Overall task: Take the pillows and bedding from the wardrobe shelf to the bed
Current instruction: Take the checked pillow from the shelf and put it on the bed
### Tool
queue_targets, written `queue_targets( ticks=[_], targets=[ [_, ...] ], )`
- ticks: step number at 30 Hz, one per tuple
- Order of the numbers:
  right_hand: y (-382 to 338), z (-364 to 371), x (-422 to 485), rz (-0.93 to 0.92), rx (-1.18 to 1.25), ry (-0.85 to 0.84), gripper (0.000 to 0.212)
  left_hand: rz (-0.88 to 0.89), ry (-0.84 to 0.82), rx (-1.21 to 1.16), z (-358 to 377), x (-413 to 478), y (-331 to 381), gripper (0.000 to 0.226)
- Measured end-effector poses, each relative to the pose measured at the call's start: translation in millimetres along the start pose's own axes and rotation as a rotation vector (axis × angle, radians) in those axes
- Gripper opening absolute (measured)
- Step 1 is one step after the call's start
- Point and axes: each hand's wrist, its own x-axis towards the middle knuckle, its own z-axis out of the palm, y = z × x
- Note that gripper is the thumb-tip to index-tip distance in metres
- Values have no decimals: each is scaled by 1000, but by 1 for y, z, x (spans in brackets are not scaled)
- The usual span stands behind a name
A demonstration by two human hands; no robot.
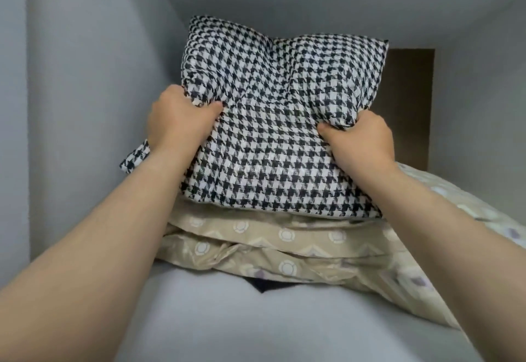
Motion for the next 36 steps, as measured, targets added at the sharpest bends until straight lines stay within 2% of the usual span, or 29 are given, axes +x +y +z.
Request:
queue_targets(
  ticks=[8, 14, 17, 26, 32, 36],
  targets=[
    [11, -111, -81, 45, 85, 31, 26, -21, -7, -69, -47, -113, 48, 34],
    [35, -208, -161, 124, 85, 4, 27, -73, -86, -187, -73, -233, 68, 27],
    [42, -243, -196, 146, 72, 0, 26, -103, -89, -226, -86, -277, 73, 34],
    [27, -325, -293, 304, 27, 9, 21, -206, -211, -216, -150, -367, 105, 30],
    [1, -359, -370, 391, -38, 39, 24, -258, -281, -289, -201, -420, 92, 26],
    [-17, -375, -424, 479, -118, 80, 27, -301, -390, -331, -226, -449, 77, 26]
  ],
)
